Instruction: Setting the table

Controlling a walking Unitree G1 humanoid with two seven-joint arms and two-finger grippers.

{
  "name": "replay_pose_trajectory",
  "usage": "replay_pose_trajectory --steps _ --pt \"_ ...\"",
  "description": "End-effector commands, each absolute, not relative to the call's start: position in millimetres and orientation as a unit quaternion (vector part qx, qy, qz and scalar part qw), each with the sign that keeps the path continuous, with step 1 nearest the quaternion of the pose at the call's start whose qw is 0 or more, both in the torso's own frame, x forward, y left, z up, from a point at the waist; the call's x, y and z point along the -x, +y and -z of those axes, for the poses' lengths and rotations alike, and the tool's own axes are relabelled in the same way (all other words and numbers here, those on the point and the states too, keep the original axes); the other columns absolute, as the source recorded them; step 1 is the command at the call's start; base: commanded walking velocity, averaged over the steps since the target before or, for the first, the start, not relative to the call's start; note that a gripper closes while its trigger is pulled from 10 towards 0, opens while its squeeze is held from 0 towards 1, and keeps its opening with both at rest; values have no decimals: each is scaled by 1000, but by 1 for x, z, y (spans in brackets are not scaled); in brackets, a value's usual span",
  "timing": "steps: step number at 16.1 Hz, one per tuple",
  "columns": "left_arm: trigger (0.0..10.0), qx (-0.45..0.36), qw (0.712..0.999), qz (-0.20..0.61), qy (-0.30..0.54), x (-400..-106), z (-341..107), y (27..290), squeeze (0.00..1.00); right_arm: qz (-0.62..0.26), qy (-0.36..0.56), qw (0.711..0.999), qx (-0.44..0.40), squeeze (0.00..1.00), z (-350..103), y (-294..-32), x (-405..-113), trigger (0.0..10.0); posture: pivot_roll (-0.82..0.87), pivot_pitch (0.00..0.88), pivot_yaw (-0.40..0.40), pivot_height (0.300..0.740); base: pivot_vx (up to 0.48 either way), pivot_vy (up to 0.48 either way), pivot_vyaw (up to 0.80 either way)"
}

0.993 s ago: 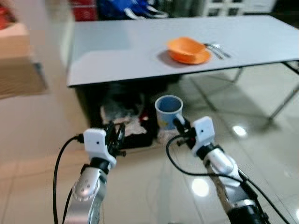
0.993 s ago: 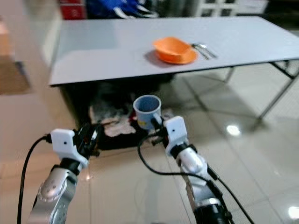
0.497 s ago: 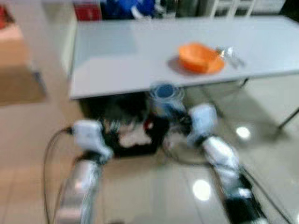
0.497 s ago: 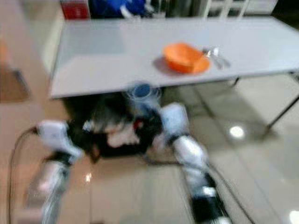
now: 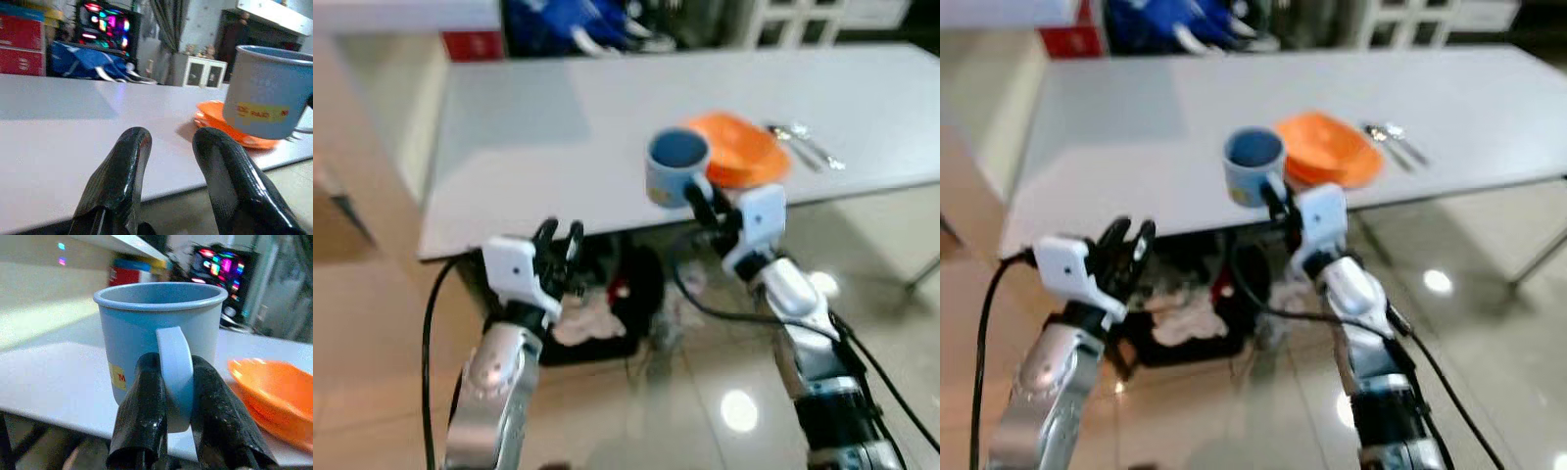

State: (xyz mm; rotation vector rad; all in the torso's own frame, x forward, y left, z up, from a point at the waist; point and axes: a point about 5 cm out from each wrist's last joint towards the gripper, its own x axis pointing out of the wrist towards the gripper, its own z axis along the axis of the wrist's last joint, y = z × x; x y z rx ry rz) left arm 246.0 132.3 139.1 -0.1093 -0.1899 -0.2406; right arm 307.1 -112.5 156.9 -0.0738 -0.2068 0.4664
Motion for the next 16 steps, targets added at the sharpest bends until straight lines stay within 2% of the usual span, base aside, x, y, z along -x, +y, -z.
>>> replay_pose_trajectory --steps 1,6,9,11,14,16 --pt "10000 51 987 120 -91 -246 -140 135 0 -232 -99 967 37 0 -157 -110 -306 10000 -112 37 -28 740 480 0 0" --pt "10000 49 987 119 -92 -246 -142 136 0 -260 -96 958 68 0 -154 -100 -306 10000 -107 39 -28 740 480 0 0" --pt "10000 39 989 114 -84 -244 -139 143 0 -290 -106 948 80 0 -156 -81 -306 10000 -102 40 -23 740 480 0 0" --pt "10000 37 990 110 -84 -245 -140 144 0 -272 -102 954 78 0 -155 -79 -311 10000 -99 43 -23 740 480 0 0" --pt "10000 37 991 110 -73 -244 -137 142 0 -236 -82 961 117 0 -143 -75 -319 10000 -97 47 -17 740 441 0 0" --pt "10000 39 990 115 -72 -242 -138 141 0 -182 -71 977 90 0 -140 -77 -327 10000 -87 55 -16 740 291 0 0"
